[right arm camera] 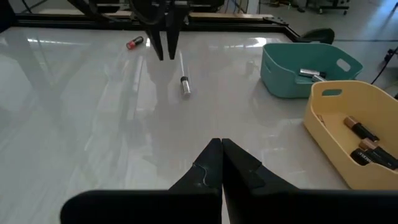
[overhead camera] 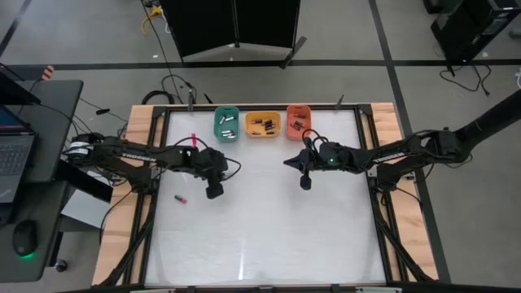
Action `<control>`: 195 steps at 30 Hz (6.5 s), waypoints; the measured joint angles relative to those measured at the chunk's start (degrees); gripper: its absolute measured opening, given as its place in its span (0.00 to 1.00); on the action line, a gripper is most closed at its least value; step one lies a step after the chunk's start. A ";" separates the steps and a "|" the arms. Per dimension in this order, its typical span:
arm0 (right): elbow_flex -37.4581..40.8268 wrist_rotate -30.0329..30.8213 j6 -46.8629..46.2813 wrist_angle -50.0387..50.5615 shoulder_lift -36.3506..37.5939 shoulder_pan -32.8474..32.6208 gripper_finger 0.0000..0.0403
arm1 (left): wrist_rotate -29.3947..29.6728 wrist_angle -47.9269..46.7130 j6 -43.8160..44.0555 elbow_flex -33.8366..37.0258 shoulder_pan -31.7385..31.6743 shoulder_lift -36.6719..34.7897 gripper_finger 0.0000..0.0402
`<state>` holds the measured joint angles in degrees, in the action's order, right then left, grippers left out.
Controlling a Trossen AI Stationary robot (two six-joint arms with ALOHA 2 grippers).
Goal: Sort batteries
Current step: Put the silver battery into the green bin, then put the red battery into the orange bin
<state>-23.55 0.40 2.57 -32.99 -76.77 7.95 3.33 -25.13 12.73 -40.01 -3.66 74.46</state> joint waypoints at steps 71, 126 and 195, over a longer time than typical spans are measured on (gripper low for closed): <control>2.80 3.21 -0.53 -0.31 -0.11 -0.12 0.02 | 7.90 -17.20 -9.44 -26.09 -10.96 13.79 0.11; 5.18 4.07 -0.99 -3.05 -0.11 -0.12 0.02 | 3.42 -1.37 -8.74 -27.80 -36.45 31.30 0.11; -0.76 -1.57 0.52 -27.43 -19.54 -3.55 0.02 | 1.13 -52.05 15.62 -17.27 23.40 -5.30 0.01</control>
<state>-24.32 -1.17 3.09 -60.42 -96.31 4.40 4.46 -77.18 28.35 -57.28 19.74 69.16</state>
